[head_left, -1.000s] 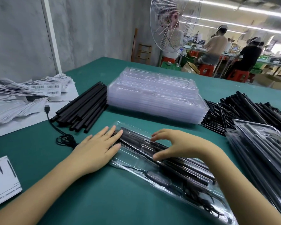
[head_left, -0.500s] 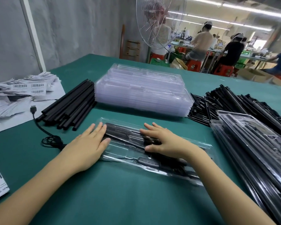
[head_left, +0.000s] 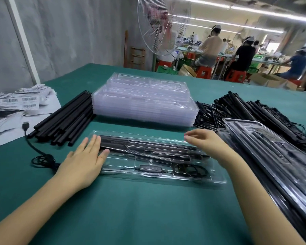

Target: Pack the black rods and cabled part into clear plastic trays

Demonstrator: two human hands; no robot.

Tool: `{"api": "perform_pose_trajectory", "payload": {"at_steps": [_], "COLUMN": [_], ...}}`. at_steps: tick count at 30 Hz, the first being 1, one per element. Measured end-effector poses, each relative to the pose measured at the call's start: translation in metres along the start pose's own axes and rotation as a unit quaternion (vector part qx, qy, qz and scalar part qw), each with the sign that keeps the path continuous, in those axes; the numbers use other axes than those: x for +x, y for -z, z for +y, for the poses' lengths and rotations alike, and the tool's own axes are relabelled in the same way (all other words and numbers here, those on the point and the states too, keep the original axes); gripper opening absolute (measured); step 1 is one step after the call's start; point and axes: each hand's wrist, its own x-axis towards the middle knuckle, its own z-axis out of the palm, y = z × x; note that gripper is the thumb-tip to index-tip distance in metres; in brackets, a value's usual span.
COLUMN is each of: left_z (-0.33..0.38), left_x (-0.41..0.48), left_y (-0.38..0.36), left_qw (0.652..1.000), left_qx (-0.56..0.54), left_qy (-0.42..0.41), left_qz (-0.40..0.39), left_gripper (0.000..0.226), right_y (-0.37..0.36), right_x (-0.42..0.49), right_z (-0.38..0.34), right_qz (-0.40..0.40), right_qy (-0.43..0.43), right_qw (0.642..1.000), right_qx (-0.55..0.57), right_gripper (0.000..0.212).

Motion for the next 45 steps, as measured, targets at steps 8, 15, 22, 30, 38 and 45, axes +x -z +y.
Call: {"api": "perform_pose_trajectory", "payload": {"at_steps": [8, 15, 22, 30, 38, 45], "left_z": [0.016, 0.048, 0.045, 0.049, 0.046, 0.036], "left_x": [0.011, 0.013, 0.012, 0.013, 0.014, 0.018], "left_y": [0.016, 0.003, -0.006, -0.003, -0.011, 0.011], "left_qw": [0.986, 0.963, 0.961, 0.964, 0.965, 0.941], "left_qx": [0.142, 0.060, 0.102, 0.086, 0.064, -0.229], "left_qy": [-0.085, -0.258, -0.257, -0.247, -0.255, -0.248], "left_qz": [-0.029, -0.044, -0.007, -0.039, -0.024, -0.006], "left_gripper": [0.060, 0.065, 0.080, 0.085, 0.077, 0.059], "right_y": [-0.007, -0.030, -0.049, -0.061, -0.074, -0.063], "right_x": [-0.014, -0.023, -0.033, -0.047, -0.055, -0.061], "right_z": [0.012, 0.034, 0.036, 0.020, 0.014, 0.013], "right_qz": [-0.136, -0.034, 0.086, 0.084, 0.050, 0.175], "right_qy": [-0.009, 0.026, 0.071, 0.070, 0.083, 0.218], "right_qw": [0.980, 0.963, 0.935, 0.941, 0.931, 0.945], "right_qx": [-0.147, -0.265, -0.335, -0.320, -0.351, -0.168], "right_gripper": [0.056, 0.050, 0.044, 0.051, 0.068, 0.038]}}
